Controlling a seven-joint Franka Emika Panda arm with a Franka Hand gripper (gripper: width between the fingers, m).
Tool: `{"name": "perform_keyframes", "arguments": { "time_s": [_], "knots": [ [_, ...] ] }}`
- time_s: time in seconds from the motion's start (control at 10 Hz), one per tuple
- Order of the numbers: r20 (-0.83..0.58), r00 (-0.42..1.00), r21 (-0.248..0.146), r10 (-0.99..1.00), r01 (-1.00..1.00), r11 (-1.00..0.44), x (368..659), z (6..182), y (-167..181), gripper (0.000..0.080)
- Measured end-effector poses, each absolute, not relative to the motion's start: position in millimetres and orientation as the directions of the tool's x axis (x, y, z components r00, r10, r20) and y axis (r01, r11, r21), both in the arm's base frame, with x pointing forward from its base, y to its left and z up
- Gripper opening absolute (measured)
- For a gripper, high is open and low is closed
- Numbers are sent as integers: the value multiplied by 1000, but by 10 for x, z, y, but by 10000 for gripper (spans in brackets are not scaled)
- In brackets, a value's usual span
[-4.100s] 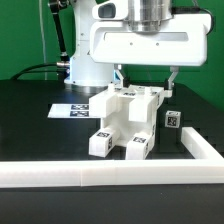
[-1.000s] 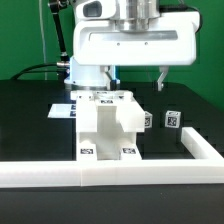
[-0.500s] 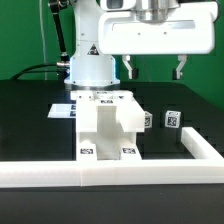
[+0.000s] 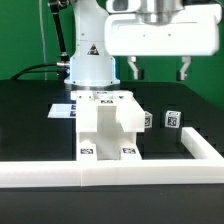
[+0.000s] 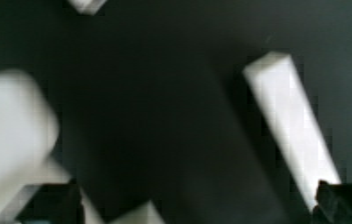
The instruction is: Assemble chair
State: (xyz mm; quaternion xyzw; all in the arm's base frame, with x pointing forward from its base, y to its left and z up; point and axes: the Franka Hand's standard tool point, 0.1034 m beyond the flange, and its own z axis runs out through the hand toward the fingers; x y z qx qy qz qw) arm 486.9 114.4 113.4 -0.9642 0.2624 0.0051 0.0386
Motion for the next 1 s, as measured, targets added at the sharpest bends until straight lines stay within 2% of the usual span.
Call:
{"name": "perform_keyframes", "arguments": {
  "time_s": [0.2,0.6,1.0],
  "knots": [
    [-25,854,-60,-519,-520,-852,4732,973,1420,649],
    [-21,858,-63,-514,-514,-856,4749,979,1394,649],
    [15,879,-92,-476,-473,-876,4577,834,1458,649]
  ]
}}
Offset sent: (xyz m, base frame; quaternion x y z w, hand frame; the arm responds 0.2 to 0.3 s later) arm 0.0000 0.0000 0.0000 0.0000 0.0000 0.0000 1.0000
